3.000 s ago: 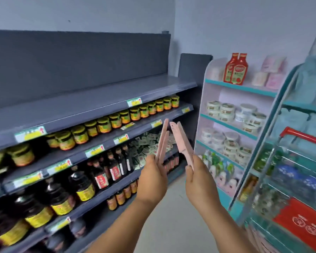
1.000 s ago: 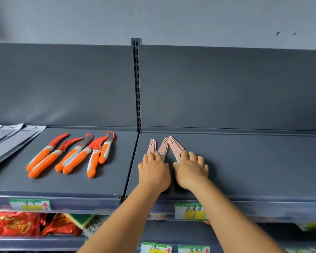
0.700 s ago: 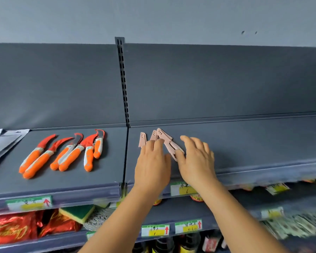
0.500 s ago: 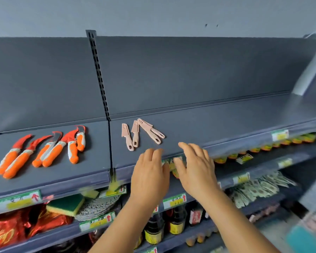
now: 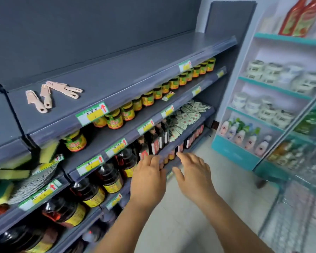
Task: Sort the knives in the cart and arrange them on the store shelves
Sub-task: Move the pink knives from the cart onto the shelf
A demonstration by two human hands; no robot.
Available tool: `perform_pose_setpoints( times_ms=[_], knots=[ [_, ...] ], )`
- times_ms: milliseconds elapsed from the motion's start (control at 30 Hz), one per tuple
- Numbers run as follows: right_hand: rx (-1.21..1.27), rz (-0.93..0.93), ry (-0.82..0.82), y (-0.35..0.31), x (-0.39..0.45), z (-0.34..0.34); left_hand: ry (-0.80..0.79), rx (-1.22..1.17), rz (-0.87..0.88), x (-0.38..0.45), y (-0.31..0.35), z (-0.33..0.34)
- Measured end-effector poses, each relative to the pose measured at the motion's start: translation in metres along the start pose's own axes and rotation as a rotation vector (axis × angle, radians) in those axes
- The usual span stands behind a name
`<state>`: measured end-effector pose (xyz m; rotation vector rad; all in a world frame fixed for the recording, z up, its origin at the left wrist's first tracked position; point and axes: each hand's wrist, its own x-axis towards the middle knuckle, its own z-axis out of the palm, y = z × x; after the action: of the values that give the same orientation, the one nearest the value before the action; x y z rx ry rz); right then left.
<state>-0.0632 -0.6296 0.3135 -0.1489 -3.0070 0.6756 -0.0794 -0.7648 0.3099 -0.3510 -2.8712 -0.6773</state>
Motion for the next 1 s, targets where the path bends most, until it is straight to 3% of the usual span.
perform_pose_setpoints(
  times_ms=[367, 567, 633, 767, 1000],
  knots=[
    [-0.027, 0.344, -0.082, 0.164, -0.111, -0.018, -0.384, 0.019, 0.144, -0.070, 0.126, 0.101],
    [-0.006, 0.462, -0.117, 0.262, -0.180, -0.046, -0.512, 0.054, 0.254, -0.121, 0.223, 0.156],
    [0.007, 0.506, -0.126, 0.292, -0.201, -0.056, -0.485, 0.045, 0.326, -0.134, 0.251, 0.175],
    [-0.003, 0.574, -0.133, 0.346, -0.236, -0.073, -0.638, 0.007, 0.343, -0.155, 0.311, 0.202],
    [0.000, 0.716, -0.135, 0.413, -0.260, -0.085, -0.719, 0.049, 0.455, -0.162, 0.372, 0.252]
  ],
)
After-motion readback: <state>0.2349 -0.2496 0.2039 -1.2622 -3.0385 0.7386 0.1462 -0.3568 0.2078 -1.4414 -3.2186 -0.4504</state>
